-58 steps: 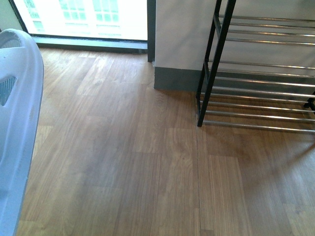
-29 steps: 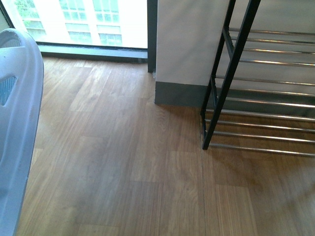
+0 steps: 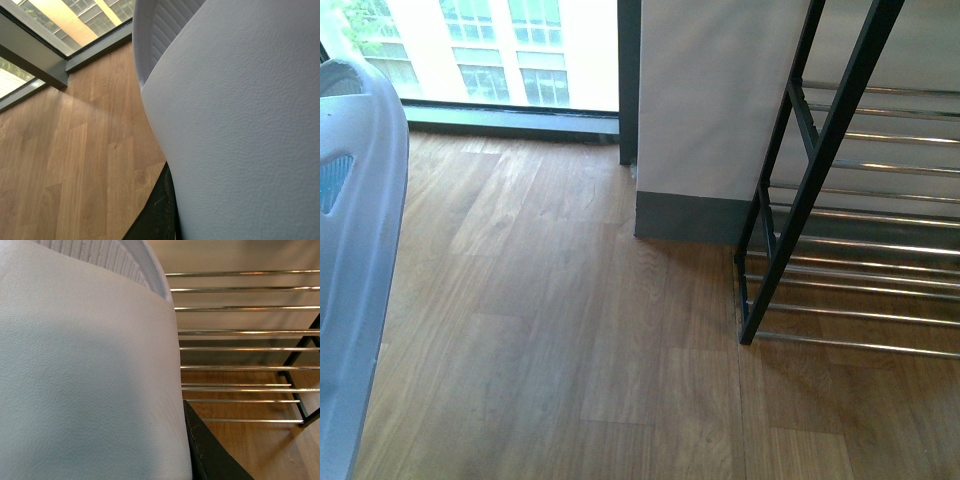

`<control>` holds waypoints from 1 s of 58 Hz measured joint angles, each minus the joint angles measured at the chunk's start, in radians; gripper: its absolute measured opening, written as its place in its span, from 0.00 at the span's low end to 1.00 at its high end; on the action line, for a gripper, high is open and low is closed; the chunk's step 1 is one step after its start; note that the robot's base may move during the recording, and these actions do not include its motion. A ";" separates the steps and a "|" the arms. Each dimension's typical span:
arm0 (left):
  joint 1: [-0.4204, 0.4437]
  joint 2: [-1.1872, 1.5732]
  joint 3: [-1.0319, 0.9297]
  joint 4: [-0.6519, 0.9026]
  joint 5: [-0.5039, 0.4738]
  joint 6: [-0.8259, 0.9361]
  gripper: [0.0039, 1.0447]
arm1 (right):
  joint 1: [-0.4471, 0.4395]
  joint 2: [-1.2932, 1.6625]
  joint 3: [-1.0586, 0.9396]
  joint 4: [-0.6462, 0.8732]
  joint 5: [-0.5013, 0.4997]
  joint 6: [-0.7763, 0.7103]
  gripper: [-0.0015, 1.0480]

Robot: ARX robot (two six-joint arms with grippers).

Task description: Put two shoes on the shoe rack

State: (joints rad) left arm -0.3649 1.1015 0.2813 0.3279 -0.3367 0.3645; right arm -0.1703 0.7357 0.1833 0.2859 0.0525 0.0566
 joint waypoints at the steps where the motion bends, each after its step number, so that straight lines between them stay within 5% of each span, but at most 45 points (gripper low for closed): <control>1: 0.000 0.000 0.000 0.000 0.000 0.000 0.01 | 0.000 0.000 0.000 0.000 0.000 0.000 0.01; 58: 0.000 -0.001 0.000 0.000 0.000 0.000 0.01 | 0.000 -0.001 0.000 0.000 0.000 0.000 0.01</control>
State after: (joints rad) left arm -0.3649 1.1004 0.2813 0.3279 -0.3363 0.3641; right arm -0.1703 0.7349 0.1833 0.2859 0.0525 0.0566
